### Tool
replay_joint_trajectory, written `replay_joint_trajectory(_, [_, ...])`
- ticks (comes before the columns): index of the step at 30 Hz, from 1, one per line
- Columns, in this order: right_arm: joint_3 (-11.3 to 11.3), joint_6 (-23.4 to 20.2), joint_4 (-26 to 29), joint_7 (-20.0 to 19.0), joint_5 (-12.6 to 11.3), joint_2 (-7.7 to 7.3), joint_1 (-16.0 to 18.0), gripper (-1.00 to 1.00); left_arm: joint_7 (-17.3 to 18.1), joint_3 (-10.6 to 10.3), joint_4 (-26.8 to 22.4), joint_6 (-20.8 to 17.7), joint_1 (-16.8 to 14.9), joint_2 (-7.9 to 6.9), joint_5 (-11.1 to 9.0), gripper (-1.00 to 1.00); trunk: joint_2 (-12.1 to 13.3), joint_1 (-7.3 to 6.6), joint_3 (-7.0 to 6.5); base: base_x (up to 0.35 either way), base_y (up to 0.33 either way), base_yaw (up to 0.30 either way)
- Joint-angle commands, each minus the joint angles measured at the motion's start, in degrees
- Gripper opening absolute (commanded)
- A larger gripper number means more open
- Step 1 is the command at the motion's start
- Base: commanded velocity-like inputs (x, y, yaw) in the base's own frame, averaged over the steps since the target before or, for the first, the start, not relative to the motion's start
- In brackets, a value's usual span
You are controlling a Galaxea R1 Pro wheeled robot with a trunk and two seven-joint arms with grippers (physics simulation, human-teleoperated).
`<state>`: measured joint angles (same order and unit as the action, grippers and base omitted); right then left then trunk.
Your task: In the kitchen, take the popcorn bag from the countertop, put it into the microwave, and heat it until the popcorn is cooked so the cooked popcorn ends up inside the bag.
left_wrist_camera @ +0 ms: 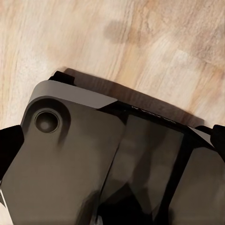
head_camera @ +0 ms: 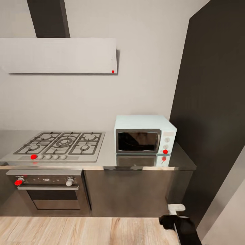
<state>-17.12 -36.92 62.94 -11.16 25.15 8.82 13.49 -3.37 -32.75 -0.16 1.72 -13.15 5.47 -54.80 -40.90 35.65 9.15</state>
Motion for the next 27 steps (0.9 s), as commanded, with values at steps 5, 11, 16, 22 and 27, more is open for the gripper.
replay_joint_trajectory(5, [0.39, -18.54, 16.09, -6.32, -1.09, 0.1, 6.56, 1.0, -0.24, -0.47, -0.02, 0.13, -0.03, -0.01, -0.38, 1.0, -0.07, 0.02, 0.11, 0.0, 0.0, 0.0])
replay_joint_trajectory(11, [0.43, -23.08, 20.74, -7.31, -1.23, -0.57, 20.22, 1.0, -0.24, -0.47, -0.02, 0.13, -0.03, -0.02, -0.37, 1.0, -0.07, 0.02, 0.11, 0.0, 0.0, 0.0])
replay_joint_trajectory(16, [0.42, -23.08, 20.9, -6.79, -0.58, -1.19, 28.57, 1.0, -0.24, -0.47, -0.03, 0.13, -0.03, -0.02, -0.32, 1.0, -0.07, 0.02, 0.11, 0.0, 0.0, 0.0])
replay_joint_trajectory(22, [-0.28, -13.73, 15.76, -6.45, -1.18, -0.7, 29.8, 1.0, -0.24, -0.47, -0.05, 0.13, -0.03, -0.02, -0.31, 1.0, -0.07, 0.02, 0.11, 0.0, 0.0, 0.0])
replay_joint_trajectory(27, [-7.96, -0.76, 4.53, -6.78, -1.09, -2.15, 29.84, 1.0, -0.24, -0.47, -0.09, 0.13, -0.03, -0.02, -0.3, 1.0, -0.07, 0.02, 0.11, 0.0, 0.0, 0.0])
